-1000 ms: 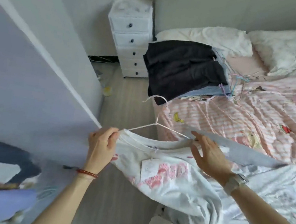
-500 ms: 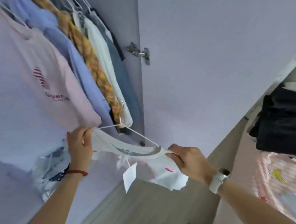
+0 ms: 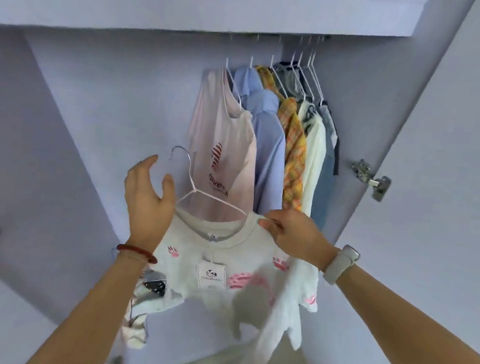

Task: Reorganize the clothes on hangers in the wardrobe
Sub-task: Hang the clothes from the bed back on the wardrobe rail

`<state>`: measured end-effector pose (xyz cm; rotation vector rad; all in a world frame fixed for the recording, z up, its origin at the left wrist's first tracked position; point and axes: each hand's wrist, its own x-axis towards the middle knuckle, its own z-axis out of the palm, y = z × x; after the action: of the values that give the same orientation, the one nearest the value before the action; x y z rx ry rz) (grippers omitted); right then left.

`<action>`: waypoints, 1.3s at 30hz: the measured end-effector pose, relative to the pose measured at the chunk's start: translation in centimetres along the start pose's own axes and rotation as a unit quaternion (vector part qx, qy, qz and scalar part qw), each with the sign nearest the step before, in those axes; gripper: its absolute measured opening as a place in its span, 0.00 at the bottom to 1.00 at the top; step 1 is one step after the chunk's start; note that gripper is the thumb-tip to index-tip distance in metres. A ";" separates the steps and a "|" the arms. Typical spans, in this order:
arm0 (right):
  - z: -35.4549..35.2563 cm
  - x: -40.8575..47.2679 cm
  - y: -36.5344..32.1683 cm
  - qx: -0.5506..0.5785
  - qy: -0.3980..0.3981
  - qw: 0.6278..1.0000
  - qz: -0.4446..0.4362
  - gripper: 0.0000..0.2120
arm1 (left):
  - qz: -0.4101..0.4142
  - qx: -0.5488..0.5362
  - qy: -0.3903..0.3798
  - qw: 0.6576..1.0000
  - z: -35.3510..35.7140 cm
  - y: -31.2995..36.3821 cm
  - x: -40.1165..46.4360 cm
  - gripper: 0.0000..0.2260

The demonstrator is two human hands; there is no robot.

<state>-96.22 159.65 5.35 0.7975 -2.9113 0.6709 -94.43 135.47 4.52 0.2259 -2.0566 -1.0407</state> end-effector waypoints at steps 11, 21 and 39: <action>-0.9 9.3 -2.1 0.071 0.201 0.977 -0.001 0.14 | 0.214 0.181 0.127 0.952 -1.5 6.7 6.5 0.18; -3.2 19.0 -3.3 0.109 0.257 0.959 0.054 0.17 | 0.224 0.363 0.146 0.893 1.4 10.4 13.5 0.32; -0.7 15.3 -1.3 0.138 0.178 0.974 -0.028 0.21 | 0.204 0.346 0.115 0.909 1.8 9.4 12.6 0.34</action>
<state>-108.86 151.62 8.92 0.6914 -2.4962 1.1037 -102.35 136.63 18.17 0.2445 -2.0538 -0.0017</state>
